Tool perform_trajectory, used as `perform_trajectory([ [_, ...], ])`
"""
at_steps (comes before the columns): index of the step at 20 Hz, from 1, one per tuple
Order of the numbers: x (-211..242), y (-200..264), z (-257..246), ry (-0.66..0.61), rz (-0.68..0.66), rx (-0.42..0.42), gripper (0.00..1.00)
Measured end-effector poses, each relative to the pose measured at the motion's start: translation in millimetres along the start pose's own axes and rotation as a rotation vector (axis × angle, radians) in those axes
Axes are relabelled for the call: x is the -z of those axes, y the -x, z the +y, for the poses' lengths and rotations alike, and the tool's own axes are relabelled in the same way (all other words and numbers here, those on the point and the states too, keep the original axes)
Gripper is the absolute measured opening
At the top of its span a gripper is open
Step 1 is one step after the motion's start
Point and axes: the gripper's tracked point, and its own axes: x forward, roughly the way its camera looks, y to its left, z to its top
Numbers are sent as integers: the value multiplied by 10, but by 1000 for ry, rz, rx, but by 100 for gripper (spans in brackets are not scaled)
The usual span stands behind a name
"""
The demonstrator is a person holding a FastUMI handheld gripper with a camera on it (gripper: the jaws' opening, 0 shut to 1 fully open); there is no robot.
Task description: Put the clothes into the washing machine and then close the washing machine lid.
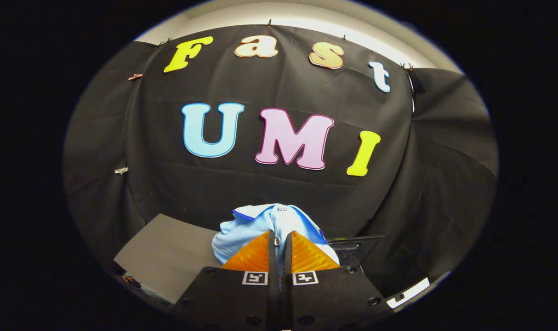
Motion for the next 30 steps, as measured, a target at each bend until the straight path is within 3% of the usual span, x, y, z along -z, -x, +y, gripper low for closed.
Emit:
perform_trajectory([
  [5,171,-91,-619,-21,-2,9,5],
  [12,620,-391,-1333,3,62,82,5],
  [26,2629,-1338,-1640,7,285,52,5],
  [30,3358,-1527,-1697,1,435,76,5],
])
